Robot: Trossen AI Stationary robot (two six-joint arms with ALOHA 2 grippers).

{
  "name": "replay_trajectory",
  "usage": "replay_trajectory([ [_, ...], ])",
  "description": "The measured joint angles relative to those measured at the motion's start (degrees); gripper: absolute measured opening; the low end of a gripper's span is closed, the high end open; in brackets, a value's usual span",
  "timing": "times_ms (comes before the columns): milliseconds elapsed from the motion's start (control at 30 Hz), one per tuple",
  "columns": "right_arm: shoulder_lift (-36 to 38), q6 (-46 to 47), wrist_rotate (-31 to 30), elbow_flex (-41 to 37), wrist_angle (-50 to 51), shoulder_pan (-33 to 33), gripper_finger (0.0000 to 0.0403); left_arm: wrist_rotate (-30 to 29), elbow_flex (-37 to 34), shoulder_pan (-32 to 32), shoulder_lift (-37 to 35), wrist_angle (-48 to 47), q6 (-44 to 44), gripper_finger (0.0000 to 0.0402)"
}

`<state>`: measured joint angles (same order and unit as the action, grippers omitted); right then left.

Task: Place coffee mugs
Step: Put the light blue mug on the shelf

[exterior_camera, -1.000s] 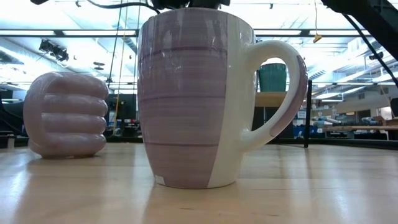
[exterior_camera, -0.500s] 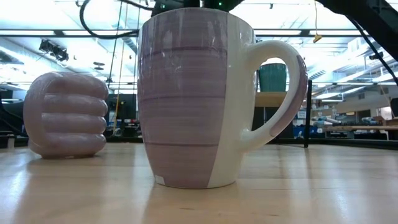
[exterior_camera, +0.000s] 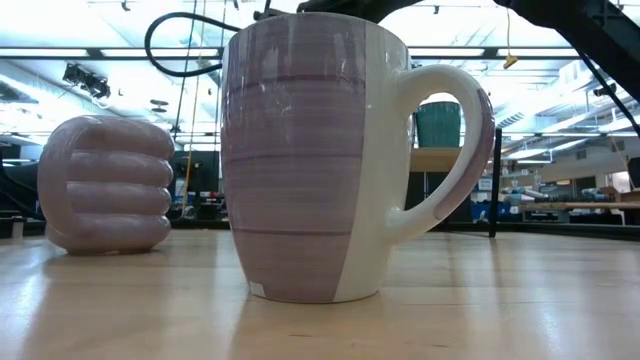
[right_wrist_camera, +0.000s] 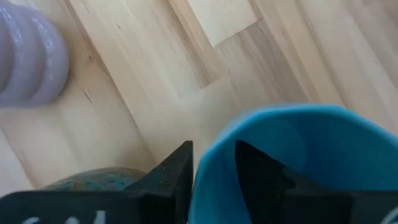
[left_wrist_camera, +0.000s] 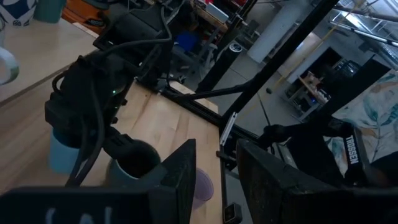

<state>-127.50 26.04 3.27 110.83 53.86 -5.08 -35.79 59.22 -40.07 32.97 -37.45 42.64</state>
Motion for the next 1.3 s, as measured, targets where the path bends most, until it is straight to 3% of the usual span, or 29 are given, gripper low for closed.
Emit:
replay_trajectory([
  [367,0.0,-5.5,1.6,0.0,2.8,-0.3,0.0066,-0.1,0.0,0.0,0.0,0.7,0.1,0.0121],
  [567,0.6,-13.9,3.0,0.1,6.0,-0.7,0.0041,-0.5,0.0,0.0,0.0,0.9,0.1,0.0121],
  [1100,5.5,-37.4,4.1,0.0,17.6,0.7,0.0039,-2.4,0.0,0.0,0.0,0.8,-3.6,0.0121],
  [1300,9.4,-42.9,3.7,0.0,20.5,2.1,0.0039,-6.3,0.0,0.0,0.0,0.8,-7.8,0.0121],
])
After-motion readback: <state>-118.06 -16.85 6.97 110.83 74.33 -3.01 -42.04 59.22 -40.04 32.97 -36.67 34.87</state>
